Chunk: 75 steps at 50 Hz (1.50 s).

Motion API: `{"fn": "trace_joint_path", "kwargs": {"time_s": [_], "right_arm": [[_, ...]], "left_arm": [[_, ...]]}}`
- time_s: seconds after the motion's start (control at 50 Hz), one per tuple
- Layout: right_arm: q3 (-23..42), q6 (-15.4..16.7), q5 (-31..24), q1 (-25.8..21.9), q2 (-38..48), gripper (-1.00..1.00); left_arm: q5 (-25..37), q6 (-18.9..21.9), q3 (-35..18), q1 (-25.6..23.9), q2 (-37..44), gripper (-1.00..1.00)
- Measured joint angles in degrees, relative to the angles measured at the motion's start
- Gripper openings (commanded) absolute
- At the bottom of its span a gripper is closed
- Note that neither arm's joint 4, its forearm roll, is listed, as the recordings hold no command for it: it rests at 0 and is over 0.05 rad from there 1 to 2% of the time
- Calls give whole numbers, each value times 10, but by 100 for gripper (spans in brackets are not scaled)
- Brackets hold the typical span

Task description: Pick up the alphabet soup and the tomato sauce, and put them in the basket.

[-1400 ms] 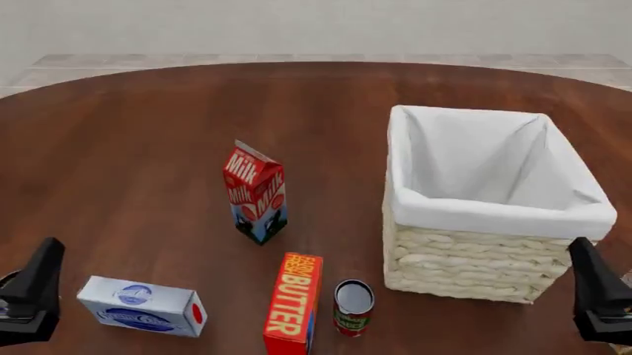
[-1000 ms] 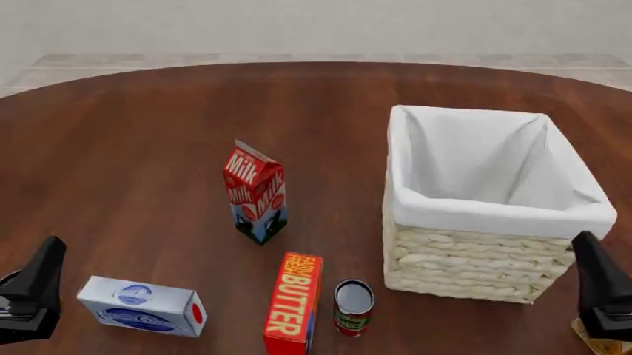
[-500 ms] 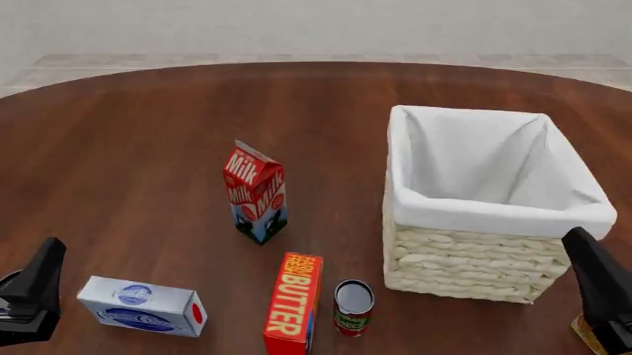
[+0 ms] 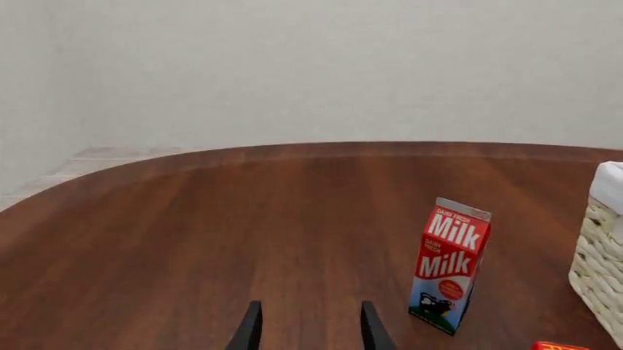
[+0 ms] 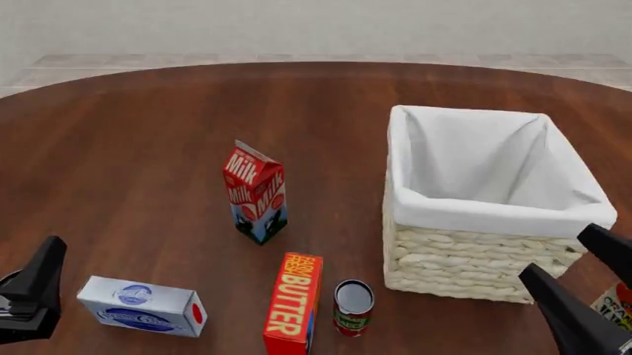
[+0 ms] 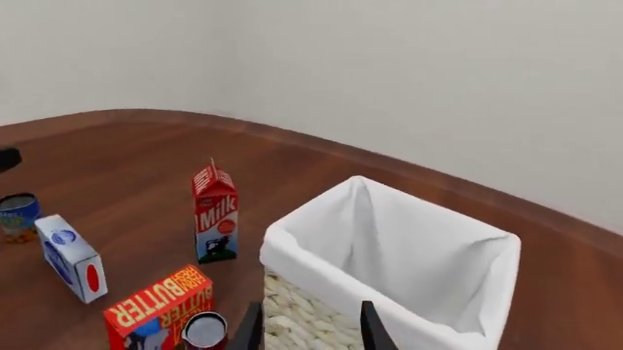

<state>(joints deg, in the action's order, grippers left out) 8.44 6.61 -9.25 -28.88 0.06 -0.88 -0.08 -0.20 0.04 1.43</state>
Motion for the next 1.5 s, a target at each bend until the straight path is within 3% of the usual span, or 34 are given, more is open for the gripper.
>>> {"fn": "trace_joint_path", "kwargs": {"time_s": [0.26,0.64,1.5], "right_arm": [[-12,27,24,-60,34,100],[-34,59,131,-113,166,100],[-19,103,326,-172,466,100]], "left_arm": [[0,0,0,-1,-1,100],[8,-1,0,-1,-11,100],[10,-4,0,-1,-13,100]]}}
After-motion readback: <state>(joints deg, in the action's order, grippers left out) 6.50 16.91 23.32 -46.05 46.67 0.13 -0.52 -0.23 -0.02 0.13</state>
